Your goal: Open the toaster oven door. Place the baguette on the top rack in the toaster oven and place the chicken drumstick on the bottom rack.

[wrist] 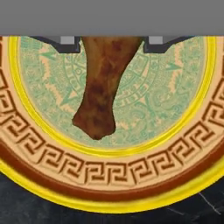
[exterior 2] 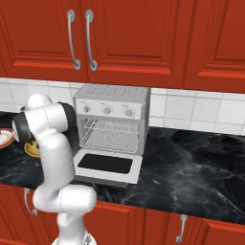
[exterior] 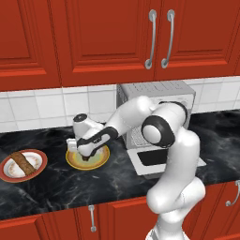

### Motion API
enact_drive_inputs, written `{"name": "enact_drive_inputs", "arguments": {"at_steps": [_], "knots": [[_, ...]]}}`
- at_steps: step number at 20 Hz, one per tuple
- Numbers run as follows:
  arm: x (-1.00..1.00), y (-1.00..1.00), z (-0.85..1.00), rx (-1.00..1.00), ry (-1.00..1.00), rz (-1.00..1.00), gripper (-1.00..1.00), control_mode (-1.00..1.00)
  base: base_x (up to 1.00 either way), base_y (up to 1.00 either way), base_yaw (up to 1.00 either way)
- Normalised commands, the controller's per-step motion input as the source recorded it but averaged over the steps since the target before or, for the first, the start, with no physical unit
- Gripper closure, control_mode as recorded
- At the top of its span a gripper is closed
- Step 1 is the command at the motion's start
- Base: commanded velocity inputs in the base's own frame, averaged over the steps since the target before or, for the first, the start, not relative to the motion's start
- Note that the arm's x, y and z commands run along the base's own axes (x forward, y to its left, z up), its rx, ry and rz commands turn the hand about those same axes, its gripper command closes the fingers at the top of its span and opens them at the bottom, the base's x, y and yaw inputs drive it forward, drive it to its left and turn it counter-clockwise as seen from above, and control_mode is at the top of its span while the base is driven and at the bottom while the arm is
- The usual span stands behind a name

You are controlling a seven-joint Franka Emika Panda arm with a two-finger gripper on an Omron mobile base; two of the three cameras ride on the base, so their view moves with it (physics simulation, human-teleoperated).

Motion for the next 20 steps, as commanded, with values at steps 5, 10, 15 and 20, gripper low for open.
{"name": "enact_drive_inputs", "arguments": {"at_steps": [5,10,15,20], "knots": [[-0.65,-0.60,0.41,-0.01,-0.07,0.09,1.00,-1.00,0.00,0.00,0.00],[-0.52,-0.71,0.64,0.00,-0.01,0.03,1.00,-1.00,0.00,0.00,0.00],[-0.13,-0.92,0.64,0.00,0.04,-0.01,1.00,-1.00,0.00,0.00,0.00],[-0.04,-0.97,0.04,0.01,0.11,-0.08,1.00,-1.00,0.00,0.00,0.00]]}}
